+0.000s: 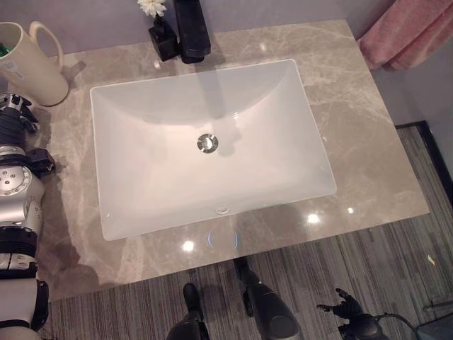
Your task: Put brush and paste in cup on sink, flatten towel.
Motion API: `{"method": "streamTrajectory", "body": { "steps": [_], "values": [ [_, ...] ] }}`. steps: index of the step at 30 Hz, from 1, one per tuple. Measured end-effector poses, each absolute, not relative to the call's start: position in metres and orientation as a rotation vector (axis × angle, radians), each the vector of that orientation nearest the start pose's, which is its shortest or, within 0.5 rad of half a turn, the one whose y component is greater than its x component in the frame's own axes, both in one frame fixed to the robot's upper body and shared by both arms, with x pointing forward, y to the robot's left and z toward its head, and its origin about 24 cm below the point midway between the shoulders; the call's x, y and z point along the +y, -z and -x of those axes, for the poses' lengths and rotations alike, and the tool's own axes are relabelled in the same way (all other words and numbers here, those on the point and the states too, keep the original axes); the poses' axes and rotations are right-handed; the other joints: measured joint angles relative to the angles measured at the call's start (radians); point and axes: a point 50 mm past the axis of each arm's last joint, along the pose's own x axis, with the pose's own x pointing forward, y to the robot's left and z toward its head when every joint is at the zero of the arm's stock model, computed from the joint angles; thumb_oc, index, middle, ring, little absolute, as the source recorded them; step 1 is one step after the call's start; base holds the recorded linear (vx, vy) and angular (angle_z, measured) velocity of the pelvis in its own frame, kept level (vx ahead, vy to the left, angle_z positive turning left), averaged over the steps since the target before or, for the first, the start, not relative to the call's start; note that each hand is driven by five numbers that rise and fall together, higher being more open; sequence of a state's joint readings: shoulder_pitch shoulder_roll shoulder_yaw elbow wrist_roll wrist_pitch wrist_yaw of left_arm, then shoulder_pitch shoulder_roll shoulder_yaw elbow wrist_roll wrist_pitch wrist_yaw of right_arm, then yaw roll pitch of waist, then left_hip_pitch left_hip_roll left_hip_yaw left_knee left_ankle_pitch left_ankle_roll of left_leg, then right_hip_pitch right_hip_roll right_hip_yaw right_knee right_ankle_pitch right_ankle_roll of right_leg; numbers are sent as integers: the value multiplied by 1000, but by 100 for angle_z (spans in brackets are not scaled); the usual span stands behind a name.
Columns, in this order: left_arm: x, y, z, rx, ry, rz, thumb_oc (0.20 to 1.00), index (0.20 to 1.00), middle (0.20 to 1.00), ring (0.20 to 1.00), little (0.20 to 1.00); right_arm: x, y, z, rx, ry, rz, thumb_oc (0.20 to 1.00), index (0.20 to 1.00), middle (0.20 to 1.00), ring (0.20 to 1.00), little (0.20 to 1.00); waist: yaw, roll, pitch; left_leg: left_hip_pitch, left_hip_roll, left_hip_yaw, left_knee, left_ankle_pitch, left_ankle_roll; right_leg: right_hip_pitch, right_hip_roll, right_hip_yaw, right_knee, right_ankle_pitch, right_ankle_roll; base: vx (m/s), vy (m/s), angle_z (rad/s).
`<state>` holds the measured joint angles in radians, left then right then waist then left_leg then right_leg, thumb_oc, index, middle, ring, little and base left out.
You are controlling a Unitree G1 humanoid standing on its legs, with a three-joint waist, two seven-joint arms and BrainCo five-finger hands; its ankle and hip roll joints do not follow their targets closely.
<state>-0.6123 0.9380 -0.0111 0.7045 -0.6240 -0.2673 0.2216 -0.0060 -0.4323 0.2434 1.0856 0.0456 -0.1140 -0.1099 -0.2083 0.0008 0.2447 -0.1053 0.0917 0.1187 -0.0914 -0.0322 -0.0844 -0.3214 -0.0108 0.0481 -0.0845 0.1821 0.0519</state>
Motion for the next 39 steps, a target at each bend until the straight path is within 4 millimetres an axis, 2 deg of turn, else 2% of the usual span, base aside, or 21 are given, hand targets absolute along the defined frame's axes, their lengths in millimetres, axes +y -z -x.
{"method": "streamTrajectory", "body": {
  "steps": [9, 16, 21, 28, 39],
  "values": [
    [383, -212, -307, -366, -597, -211, 200, 200, 200, 200, 200, -287, 125, -130, 962, 107, 531, 1000, 1000, 1000, 1000, 1000, 1, -3, -2, -6, 5, -25, -1, 4, -7, 6, -1, -25, 0, -5, -8, -22, -12, 7],
    [397, -235, -307, -401, -681, -210, 200, 200, 200, 200, 200, -284, 127, -129, 964, 83, 537, 1000, 1000, 1000, 1000, 1000, -8, -25, -16, -40, 11, -25, 0, 8, -12, -28, 6, -28, 0, 0, -17, -6, -13, 0],
    [394, -259, -316, -448, -704, -195, 200, 200, 200, 200, 200, -279, 127, -132, 945, 68, 527, 1000, 1000, 1000, 1000, 1000, -11, -48, -30, -74, 14, -25, 0, 13, -19, -63, 9, -27, 0, 5, -24, 0, 0, 0],
    [394, -282, -317, -495, -733, -207, 200, 200, 200, 200, 200, -277, 128, -131, 945, 66, 522, 1000, 1000, 1000, 1000, 1000, -28, -49, -30, -116, 20, -26, 0, 20, -29, -104, 14, -31, 0, 11, -30, 0, 0, 0],
    [389, -287, -319, -511, -726, -213, 200, 200, 200, 200, 200, -275, 127, -133, 929, 84, 486, 1000, 1000, 1000, 1000, 1000, -28, -44, -27, -126, 20, -25, -1, 20, -30, -116, 15, -29, 0, 11, -30, 0, 0, 0]
  ]
}}
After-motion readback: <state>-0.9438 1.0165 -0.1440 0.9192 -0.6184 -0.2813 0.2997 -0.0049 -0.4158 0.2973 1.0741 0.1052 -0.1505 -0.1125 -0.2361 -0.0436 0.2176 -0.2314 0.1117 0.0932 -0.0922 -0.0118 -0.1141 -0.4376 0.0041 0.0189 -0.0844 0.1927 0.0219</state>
